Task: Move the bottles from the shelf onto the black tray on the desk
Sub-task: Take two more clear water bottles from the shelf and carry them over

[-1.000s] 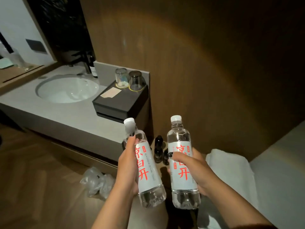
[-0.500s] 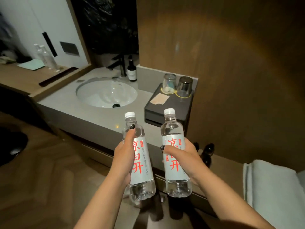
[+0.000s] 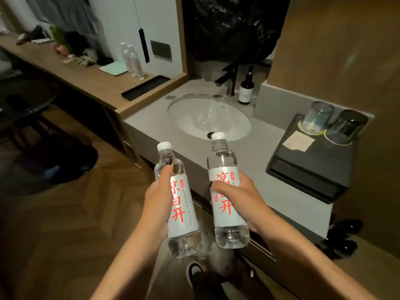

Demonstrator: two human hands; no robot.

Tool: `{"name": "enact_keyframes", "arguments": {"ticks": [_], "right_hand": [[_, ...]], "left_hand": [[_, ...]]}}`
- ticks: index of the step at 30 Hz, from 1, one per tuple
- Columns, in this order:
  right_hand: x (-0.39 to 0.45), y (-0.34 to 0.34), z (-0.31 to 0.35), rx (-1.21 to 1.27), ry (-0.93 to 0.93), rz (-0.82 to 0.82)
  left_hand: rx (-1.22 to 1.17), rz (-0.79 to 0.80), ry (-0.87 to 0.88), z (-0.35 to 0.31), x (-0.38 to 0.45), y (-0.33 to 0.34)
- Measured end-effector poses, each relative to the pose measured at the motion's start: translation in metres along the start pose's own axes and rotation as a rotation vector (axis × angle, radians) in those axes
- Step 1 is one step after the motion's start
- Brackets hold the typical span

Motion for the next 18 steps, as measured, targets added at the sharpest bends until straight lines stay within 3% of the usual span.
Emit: {"name": "enact_keyframes", "arguments": {"ticks": [8, 13, 18], "right_hand": [[0.122, 0.071, 0.011, -0.003, -0.017, 0.079], [0.203, 0.107, 0.029, -0.020, -0.047, 0.117], [0.263, 0.150, 0.046, -0.004, -0.043, 0.157]], "left_hand": [[-0.029, -0.145, 0.025, -0.085, 0.084, -0.033], [0.036, -0.099, 0.145, -0.144, 0.135, -0.051], [-0.026, -0.094, 0.118, -0.193, 0.174, -0.075]]}}
Point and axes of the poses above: each hand's wrist, its own x-axis towards the middle knuckle, its own y-axis out of the palm, z = x × y, the point moved 2 cm from there along x, towards the middle knuckle, and after that the axes turned 13 degrees about -y, right-handed, at the moved point
